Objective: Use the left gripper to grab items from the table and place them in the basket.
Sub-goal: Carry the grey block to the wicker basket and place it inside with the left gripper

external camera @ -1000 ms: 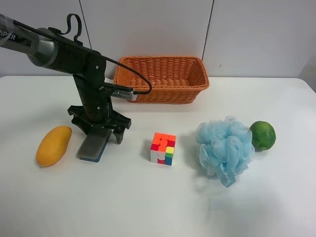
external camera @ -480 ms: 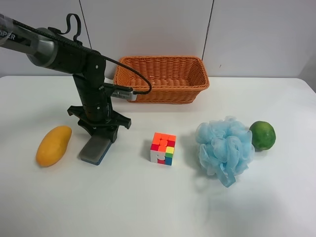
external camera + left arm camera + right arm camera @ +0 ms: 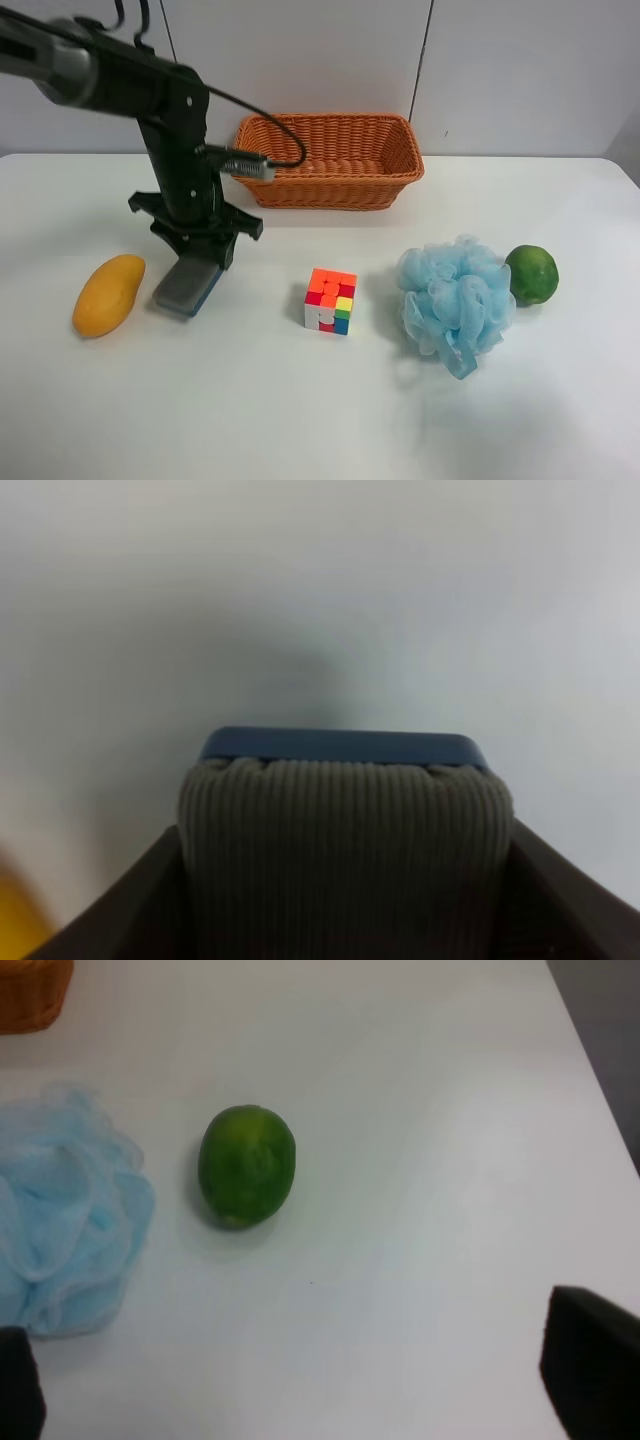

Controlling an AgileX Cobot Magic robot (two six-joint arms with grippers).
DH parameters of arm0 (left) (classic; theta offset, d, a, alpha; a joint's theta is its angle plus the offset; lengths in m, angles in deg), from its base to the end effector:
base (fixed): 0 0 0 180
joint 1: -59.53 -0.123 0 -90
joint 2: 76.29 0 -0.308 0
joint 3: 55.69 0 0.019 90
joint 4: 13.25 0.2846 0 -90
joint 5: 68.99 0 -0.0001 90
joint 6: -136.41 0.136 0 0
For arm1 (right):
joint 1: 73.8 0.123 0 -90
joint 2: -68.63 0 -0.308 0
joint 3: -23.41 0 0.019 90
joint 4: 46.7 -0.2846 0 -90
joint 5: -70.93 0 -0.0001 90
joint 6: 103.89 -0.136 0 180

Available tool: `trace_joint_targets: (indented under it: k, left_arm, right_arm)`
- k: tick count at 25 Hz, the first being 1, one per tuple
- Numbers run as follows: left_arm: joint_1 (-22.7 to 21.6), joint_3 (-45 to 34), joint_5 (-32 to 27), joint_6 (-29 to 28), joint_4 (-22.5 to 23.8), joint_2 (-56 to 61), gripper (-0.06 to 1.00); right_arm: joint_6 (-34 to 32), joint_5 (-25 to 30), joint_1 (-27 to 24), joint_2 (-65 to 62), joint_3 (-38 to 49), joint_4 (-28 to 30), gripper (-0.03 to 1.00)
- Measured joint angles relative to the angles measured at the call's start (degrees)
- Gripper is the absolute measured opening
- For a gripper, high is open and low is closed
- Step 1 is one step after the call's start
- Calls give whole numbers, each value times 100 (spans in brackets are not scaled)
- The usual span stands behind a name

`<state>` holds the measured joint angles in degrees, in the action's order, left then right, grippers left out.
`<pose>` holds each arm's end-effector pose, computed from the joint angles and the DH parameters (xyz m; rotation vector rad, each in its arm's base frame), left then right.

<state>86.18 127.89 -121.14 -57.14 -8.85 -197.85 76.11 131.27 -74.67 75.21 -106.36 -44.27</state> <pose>0.4013 -0.1921 0.1350 0.3989 2.9307 0.0021 0.0426 -0.0057 0.2679 0.0171 2.0444 -0.0603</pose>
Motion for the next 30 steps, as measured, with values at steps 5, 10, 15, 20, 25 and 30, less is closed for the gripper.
trace_joint_targets:
  k: [5,10,15,20,25,30]
  left_arm:
    - [51,1125,-50,127,555,784,54]
    - [51,2193,620,808,848,651,54]
    - [66,2501,1730,1455,583,-143,54]
    - [219,2664,2534,1892,376,-1086,54]
    - [302,2718,3101,1946,365,-1518,54]
    - [303,2723,3230,1951,365,-1546,54]
  right_arm:
    - [0,0,0,0,0,0,99]
    - [0,0,0,0,0,0,99]
    - [0,0,0,0,0,0,99]
    - [0,0,0,0,0,0,99]
    - [0,0,0,0,0,0,99]
    - [0,0,0,0,0,0,99]
